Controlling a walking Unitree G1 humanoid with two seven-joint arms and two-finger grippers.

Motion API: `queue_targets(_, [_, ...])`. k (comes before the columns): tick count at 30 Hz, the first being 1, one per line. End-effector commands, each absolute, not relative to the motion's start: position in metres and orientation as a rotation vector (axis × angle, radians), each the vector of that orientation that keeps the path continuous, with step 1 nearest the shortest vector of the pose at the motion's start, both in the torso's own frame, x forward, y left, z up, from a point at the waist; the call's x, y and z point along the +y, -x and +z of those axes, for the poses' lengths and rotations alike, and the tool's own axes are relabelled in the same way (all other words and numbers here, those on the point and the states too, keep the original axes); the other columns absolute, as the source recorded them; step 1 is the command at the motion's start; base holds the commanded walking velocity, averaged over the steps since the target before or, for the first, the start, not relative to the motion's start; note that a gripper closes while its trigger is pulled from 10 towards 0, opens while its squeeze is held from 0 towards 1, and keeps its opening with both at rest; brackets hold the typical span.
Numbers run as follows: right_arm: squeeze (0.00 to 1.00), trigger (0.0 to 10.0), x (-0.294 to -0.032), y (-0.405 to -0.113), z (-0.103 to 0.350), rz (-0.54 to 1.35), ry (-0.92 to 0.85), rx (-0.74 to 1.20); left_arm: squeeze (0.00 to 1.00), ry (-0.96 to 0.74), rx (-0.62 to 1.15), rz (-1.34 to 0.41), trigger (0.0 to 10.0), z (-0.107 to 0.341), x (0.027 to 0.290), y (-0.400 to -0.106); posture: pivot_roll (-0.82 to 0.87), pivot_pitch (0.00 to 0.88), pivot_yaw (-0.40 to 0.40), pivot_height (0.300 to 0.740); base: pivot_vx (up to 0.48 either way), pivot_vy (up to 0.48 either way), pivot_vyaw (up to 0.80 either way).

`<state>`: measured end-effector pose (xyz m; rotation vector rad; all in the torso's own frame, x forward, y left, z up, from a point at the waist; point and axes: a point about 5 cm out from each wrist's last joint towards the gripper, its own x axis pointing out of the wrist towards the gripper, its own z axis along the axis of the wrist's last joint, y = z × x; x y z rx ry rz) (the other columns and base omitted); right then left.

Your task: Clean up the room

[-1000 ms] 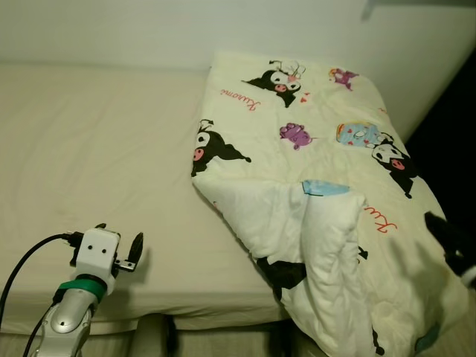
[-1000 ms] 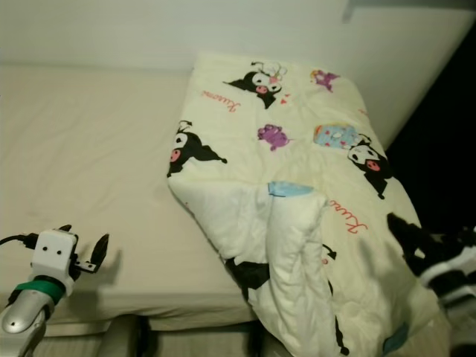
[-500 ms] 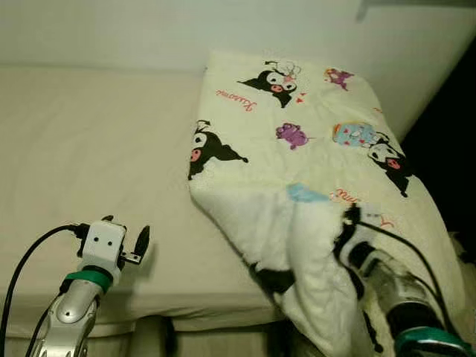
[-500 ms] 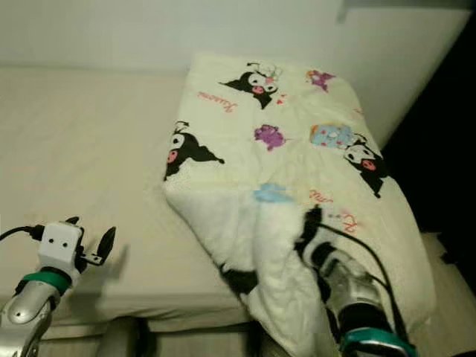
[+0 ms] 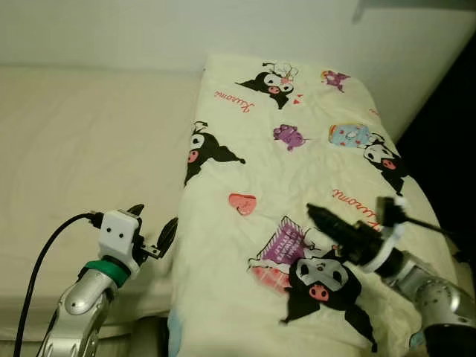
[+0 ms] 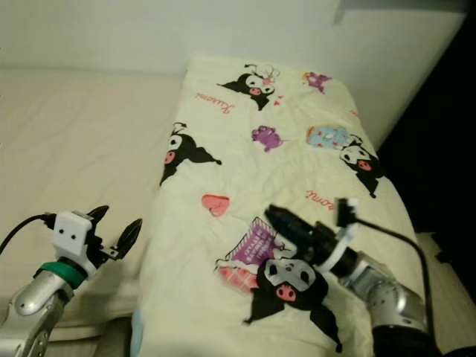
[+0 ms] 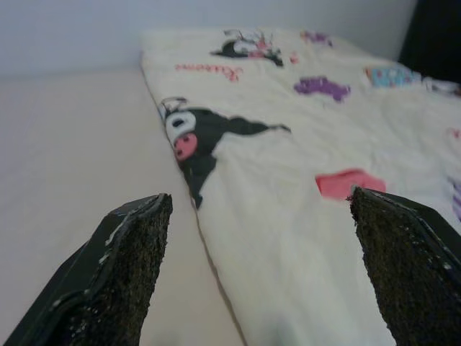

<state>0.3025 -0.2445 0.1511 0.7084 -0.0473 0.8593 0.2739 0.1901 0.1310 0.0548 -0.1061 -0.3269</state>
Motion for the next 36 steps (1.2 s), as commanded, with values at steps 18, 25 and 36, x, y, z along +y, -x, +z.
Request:
queue_targets(18, [0.00, 10.0, -0.235, -0.307, 0.055, 0.167, -0.185, 0.301, 0.00, -0.265, 0.108, -0.147, 10.0, 0.090, 0.200, -0.273, 0.08, 0.000, -0.032, 0.570, 0.000, 0.000, 0.00])
queue_targets(25, [0.00, 10.0, -0.195, -0.295, 0.015, -0.012, -0.127, 0.371, 0.00, -0.358, 0.236, 0.038, 10.0, 0.059, 0.207, -0.267, 0.09, 0.000, -0.037, 0.580, 0.000, 0.000, 0.00])
queue_targets(36, [0.00, 10.0, -0.170, -0.302, 0.019, -0.030, -0.155, 0.311, 0.00, -0.386, 0.202, 0.006, 10.0, 0.051, 0.188, -0.269, 0.09, 0.000, -0.041, 0.620, 0.000, 0.000, 0.00])
